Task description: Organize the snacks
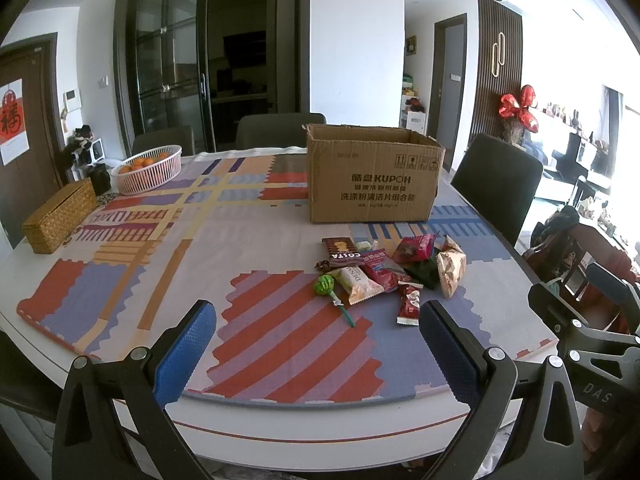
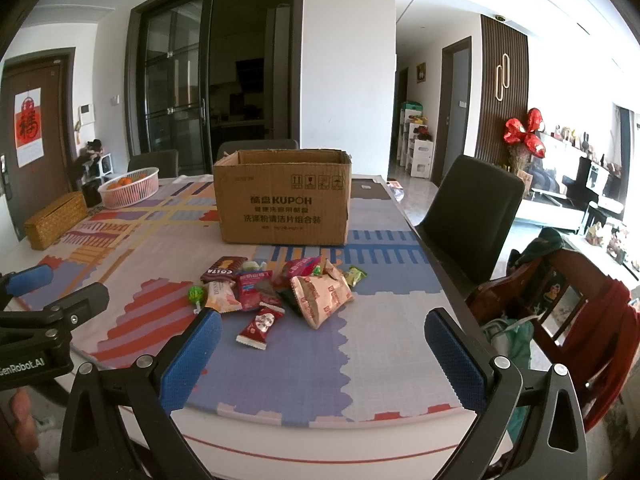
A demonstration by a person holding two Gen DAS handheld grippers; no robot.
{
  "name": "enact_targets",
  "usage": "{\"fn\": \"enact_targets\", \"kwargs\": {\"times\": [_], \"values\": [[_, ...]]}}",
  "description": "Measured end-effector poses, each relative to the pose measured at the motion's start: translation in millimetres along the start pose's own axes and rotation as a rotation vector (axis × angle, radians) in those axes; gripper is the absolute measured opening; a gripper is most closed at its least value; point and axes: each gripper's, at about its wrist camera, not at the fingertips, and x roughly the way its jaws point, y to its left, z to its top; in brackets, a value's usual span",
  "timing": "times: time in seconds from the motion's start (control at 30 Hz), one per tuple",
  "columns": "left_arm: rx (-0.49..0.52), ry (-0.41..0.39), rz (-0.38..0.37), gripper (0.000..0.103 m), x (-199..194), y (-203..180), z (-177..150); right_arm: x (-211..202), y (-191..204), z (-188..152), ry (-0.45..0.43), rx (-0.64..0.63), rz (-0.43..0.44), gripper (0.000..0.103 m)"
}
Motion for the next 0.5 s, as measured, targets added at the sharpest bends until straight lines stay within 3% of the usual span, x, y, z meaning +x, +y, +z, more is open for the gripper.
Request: {"fn": "enact_targets", "kwargs": {"times": [0.5], "values": [[0.000, -0.001, 0.001, 0.103, 0.0, 0.1, 0.4, -1.4, -0.4, 0.0, -0.002, -0.001, -0.002, 0.102]]}}
